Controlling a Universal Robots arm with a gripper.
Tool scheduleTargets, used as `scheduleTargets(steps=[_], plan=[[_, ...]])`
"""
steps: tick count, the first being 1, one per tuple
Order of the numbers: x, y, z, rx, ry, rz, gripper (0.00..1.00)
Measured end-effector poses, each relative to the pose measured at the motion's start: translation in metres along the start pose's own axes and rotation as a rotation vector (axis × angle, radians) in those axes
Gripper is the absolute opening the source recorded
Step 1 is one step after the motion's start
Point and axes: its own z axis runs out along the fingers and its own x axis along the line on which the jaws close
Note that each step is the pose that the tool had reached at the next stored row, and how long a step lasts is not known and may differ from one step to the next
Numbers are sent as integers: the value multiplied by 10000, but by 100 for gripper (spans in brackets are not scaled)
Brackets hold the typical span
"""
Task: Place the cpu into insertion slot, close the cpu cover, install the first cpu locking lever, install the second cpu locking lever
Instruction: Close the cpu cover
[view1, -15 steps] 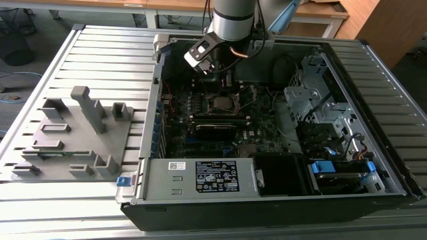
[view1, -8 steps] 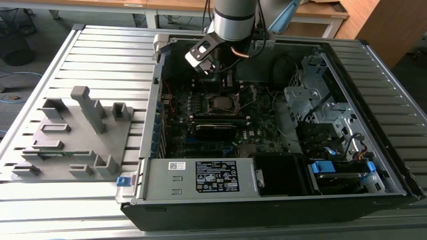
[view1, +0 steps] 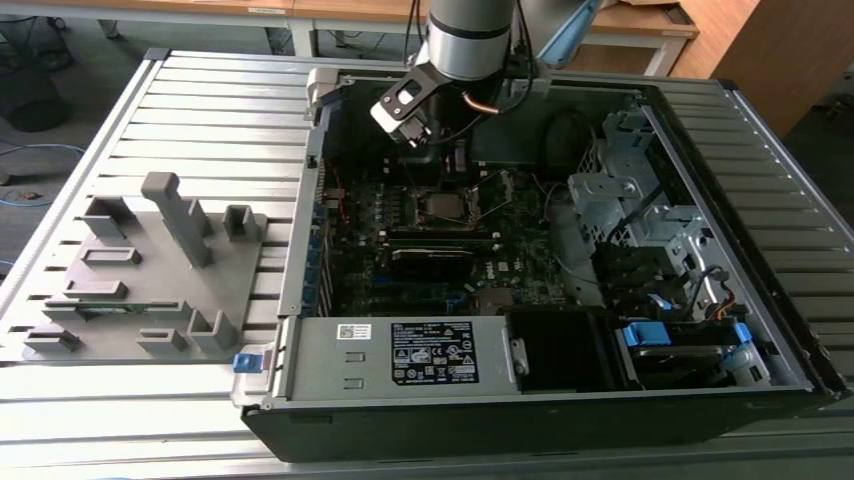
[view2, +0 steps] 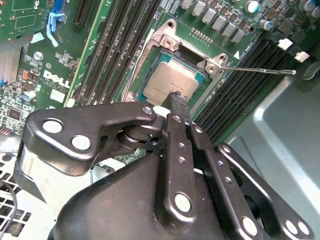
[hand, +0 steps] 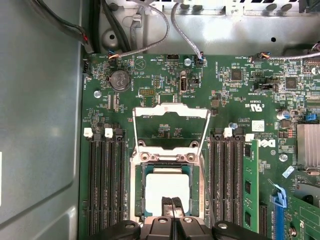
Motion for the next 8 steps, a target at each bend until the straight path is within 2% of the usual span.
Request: scheduleTargets(steps=[8], plan=[[1,2,-63,24,0,0,11]])
